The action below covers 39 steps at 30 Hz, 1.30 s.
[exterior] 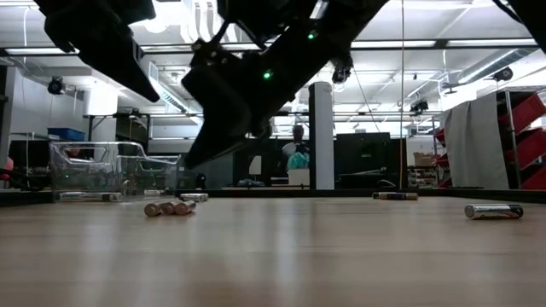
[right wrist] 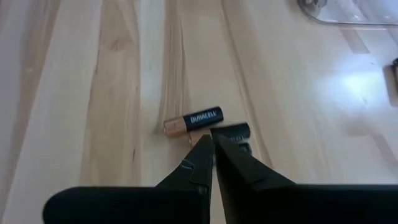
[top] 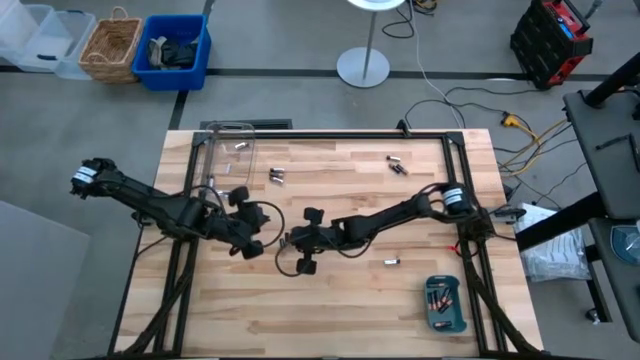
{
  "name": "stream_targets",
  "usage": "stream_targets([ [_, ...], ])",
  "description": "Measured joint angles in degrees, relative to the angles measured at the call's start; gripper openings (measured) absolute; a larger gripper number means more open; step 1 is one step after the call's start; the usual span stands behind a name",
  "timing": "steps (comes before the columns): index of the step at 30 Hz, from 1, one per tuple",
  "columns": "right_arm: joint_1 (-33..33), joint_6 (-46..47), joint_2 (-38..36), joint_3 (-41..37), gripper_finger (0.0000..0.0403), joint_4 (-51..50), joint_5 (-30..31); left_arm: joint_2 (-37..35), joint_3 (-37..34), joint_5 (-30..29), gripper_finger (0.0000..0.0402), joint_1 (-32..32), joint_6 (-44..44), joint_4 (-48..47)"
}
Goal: Sort batteries
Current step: Put the copper and black battery into the blue bin
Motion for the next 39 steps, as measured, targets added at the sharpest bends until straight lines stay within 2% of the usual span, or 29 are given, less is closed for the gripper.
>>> stream_targets([
  [10, -1.36, 0.01, 4.81, 2.93, 0.0013, 0.30, 1.52, -0.23, -0.01, -1.39, 0.0000, 0.00, -0.82, -0.86],
  [39, -2.23, 0.04, 6.39, 2.56, 0.0013, 0.17, 1.42, -0.25, -0.01, -1.36, 0.0000, 0.00, -0.84, -1.06],
])
